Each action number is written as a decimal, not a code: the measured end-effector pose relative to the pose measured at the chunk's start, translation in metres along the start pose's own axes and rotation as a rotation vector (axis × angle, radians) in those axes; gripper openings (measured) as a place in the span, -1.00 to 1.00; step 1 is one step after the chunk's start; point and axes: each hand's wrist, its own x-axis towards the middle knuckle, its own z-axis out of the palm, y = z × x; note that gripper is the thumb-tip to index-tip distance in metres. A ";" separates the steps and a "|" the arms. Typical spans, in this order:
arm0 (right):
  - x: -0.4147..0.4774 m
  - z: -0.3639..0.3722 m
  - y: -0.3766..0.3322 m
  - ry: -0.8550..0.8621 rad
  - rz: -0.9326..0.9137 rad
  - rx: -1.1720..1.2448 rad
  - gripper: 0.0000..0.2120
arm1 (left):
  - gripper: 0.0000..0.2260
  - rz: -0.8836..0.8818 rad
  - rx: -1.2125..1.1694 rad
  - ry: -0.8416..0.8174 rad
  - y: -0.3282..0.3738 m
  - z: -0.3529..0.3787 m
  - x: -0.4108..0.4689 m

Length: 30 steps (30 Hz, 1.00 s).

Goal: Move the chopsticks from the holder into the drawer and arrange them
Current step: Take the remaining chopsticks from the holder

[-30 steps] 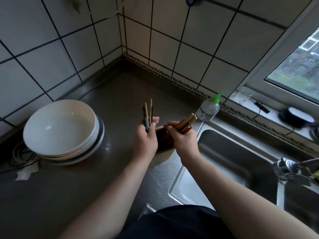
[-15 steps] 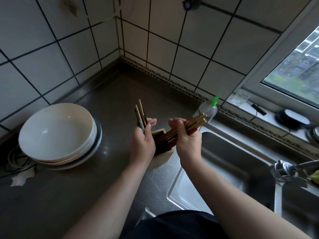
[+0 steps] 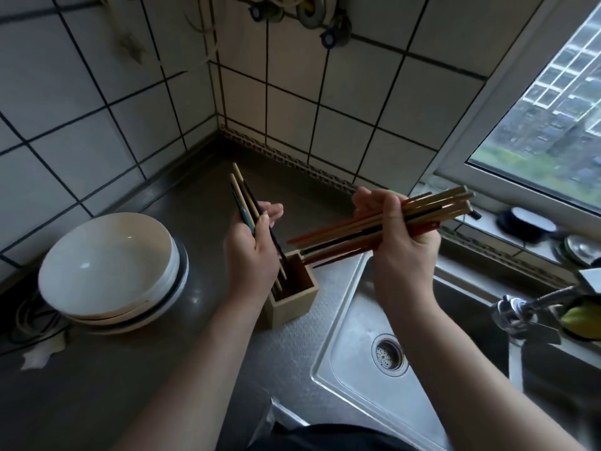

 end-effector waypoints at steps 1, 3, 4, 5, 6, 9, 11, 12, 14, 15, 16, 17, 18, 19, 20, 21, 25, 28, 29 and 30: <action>-0.003 -0.003 -0.007 0.006 -0.025 0.024 -0.81 | -0.84 0.015 -0.002 -0.004 0.005 0.000 -0.002; -0.009 -0.011 -0.021 0.011 -0.064 0.087 -0.82 | -0.83 0.056 -0.011 -0.010 0.017 0.000 -0.009; -0.013 -0.016 -0.028 0.011 -0.091 0.110 -0.82 | -0.83 0.081 -0.018 -0.010 0.024 0.001 -0.012; -0.018 -0.022 -0.035 0.014 -0.123 0.121 -0.82 | -0.83 0.107 -0.025 -0.012 0.031 0.002 -0.016; -0.023 -0.029 -0.041 0.017 -0.157 0.125 -0.82 | -0.83 0.130 -0.032 -0.016 0.040 0.003 -0.021; -0.044 -0.052 -0.060 0.012 -0.254 0.120 -0.82 | -0.82 0.185 -0.065 -0.041 0.066 0.011 -0.039; -0.062 -0.069 -0.071 0.030 -0.316 0.115 -0.81 | -0.82 0.214 -0.098 -0.065 0.082 0.019 -0.058; -0.073 -0.079 -0.076 0.050 -0.343 0.120 -0.80 | -0.82 0.224 -0.116 -0.085 0.088 0.024 -0.069; -0.095 -0.101 -0.086 0.102 -0.394 0.106 -0.78 | -0.84 0.234 -0.153 -0.141 0.097 0.034 -0.096; -0.108 -0.114 -0.091 0.130 -0.415 0.078 -0.77 | -0.84 0.231 -0.175 -0.179 0.101 0.039 -0.111; -0.121 -0.128 -0.096 0.158 -0.430 0.047 -0.78 | -0.84 0.220 -0.196 -0.219 0.103 0.044 -0.127; -0.136 -0.142 -0.101 0.188 -0.442 0.019 -0.79 | -0.85 0.209 -0.215 -0.260 0.106 0.047 -0.144; -0.151 -0.159 -0.106 0.220 -0.449 -0.003 -0.80 | -0.85 0.196 -0.227 -0.300 0.109 0.051 -0.163; -0.167 -0.174 -0.110 0.253 -0.456 -0.021 -0.81 | -0.84 0.184 -0.235 -0.338 0.112 0.054 -0.183; -0.185 -0.189 -0.115 0.281 -0.461 -0.036 -0.81 | -0.82 0.173 -0.243 -0.374 0.115 0.056 -0.205; -0.204 -0.206 -0.120 0.304 -0.464 -0.047 -0.80 | -0.80 0.165 -0.245 -0.411 0.119 0.059 -0.228; -0.292 -0.276 -0.141 0.436 -0.395 -0.157 -0.80 | -0.82 0.092 -0.235 -0.620 0.132 0.069 -0.329; -0.357 -0.327 -0.153 0.569 -0.383 -0.247 -0.80 | -0.83 0.082 -0.227 -0.779 0.139 0.076 -0.398; -0.376 -0.342 -0.156 0.614 -0.383 -0.252 -0.80 | -0.82 0.084 -0.218 -0.832 0.141 0.080 -0.420; -0.393 -0.358 -0.159 0.658 -0.390 -0.252 -0.80 | -0.82 0.085 -0.215 -0.888 0.143 0.084 -0.442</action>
